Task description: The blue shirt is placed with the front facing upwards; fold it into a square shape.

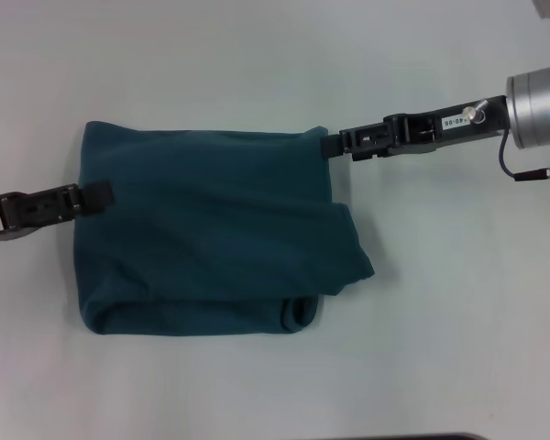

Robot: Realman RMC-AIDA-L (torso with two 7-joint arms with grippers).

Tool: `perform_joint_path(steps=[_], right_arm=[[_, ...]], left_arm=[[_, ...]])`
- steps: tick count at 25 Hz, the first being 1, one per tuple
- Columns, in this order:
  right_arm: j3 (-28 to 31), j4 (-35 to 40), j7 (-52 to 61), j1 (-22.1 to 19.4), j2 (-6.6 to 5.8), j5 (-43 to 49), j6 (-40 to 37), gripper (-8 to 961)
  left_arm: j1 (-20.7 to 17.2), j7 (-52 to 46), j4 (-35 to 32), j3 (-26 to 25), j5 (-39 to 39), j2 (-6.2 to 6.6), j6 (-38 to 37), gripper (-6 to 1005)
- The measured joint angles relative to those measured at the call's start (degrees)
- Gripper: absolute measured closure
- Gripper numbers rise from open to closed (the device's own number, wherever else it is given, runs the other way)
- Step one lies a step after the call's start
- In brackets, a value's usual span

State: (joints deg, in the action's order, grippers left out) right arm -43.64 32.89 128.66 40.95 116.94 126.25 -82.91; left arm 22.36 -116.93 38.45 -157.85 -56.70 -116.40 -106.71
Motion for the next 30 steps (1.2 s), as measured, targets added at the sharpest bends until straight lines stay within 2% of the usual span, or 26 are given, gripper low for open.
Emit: perform_joint_path(steps=[6,11,17,21,25,30], right_arm=[[0.2,-0.4,0.7,0.1,0.53,-0.1,3.2,90],[0.5,-0.5,0.5,0.4,1.71,-0.8,3.7,90],[0.2,-1.1,-0.2,0.3,1.94,-7.2,3.1,91],[-0.4,-5.1,-0.9,1.4,2.47,-7.5,8.5,91],[-3.9,-8.9,-1.4,2.6,2.57,-7.4,13.8,91],[-5.2,-9.2,-0.8,2.8,2.60,-7.5,15.3,92]], left_arm=[[-0.2,0.6,0.0,0.1,0.0,0.03,0.0,262],[-0.1,0.7,0.1,0.1,-0.1,-0.01,0.0,261],[0.8,0.6,0.1,0.0,-0.1,-0.05,0.4,261],[1.5,0.5,0.1,0.0,-0.2,-0.14,0.7,261],[1.9,0.3,0.1,0.0,-0.2,-0.11,0.8,260],[2.1,0.2,0.1,0.0,-0.2,0.02,0.8,260]])
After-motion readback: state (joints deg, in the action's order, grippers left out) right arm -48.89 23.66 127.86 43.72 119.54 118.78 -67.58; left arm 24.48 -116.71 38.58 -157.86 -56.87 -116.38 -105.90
